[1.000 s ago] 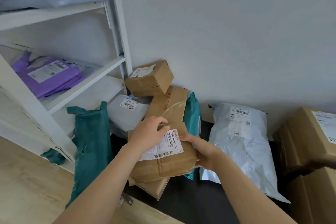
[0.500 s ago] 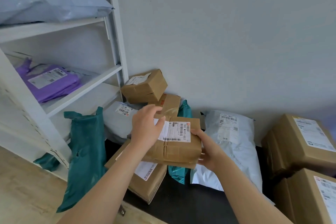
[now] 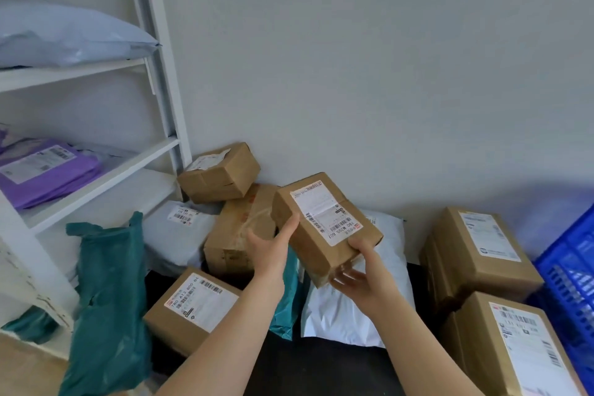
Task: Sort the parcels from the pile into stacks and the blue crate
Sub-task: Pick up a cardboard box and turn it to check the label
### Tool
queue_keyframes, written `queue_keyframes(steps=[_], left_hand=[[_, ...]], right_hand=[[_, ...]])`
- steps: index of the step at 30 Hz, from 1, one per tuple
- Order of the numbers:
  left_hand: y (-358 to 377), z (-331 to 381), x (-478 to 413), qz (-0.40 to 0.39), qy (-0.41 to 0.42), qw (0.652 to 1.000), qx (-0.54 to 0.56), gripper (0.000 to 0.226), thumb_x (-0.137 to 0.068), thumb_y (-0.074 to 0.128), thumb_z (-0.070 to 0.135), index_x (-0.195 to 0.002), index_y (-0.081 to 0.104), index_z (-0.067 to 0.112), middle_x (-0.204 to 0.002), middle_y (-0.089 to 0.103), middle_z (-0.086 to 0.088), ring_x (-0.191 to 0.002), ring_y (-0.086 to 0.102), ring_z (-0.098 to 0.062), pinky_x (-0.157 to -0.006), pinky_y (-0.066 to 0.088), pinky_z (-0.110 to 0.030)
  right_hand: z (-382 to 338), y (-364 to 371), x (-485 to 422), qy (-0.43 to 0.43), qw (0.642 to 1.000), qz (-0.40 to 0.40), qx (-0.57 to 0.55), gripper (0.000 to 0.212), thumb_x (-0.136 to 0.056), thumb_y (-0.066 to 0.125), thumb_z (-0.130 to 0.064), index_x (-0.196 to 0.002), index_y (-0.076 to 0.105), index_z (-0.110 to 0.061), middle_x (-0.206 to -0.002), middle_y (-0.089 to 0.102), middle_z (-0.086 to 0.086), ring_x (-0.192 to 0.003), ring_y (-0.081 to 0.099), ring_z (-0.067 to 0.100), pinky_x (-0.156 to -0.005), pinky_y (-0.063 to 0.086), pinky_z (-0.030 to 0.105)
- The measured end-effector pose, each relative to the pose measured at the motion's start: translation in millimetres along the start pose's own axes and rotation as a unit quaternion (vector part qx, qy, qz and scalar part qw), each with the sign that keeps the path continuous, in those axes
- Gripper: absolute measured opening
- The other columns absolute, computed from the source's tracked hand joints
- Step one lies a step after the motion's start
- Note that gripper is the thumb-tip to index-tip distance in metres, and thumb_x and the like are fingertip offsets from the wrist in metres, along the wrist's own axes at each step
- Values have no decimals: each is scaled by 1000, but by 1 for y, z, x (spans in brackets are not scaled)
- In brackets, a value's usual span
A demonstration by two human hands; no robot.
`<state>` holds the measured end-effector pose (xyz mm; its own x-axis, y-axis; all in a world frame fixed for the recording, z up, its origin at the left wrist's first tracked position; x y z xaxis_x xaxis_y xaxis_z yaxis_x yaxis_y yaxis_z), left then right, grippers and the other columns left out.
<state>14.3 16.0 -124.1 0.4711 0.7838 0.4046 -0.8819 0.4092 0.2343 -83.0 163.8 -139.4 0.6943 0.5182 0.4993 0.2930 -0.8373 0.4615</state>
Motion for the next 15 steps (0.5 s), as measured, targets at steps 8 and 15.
queue_keyframes(steps=[8, 15], left_hand=[[30, -20, 3, -152, -87, 984, 10, 70, -76, 76, 38, -136, 43, 28, -121, 62, -6, -110, 58, -25, -99, 45, -52], [36, -19, 0, -166, -73, 983, -32, 53, -76, 77, 29, -124, 54, 23, -111, 67, -6, -105, 61, -25, -94, 48, -48]], right_hand=[[-13, -20, 13, -48, 991, -47, 115, 69, -71, 80, -21, -132, 48, -26, -118, 64, 11, -107, 61, 28, -93, 47, 41], [-27, -42, 20, -58, 982, -8, 180, 84, -75, 75, -40, -146, 31, -30, -143, 44, 7, -131, 43, 31, -109, 32, 49]])
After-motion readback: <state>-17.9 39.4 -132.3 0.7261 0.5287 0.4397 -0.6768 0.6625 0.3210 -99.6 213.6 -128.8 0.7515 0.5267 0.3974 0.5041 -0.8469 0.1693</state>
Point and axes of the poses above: each hand's wrist, its own x-axis away from the middle knuckle, its own y-axis out of the palm, z = x × y, the point moved 6 cm from there along -x, towards the middle knuckle
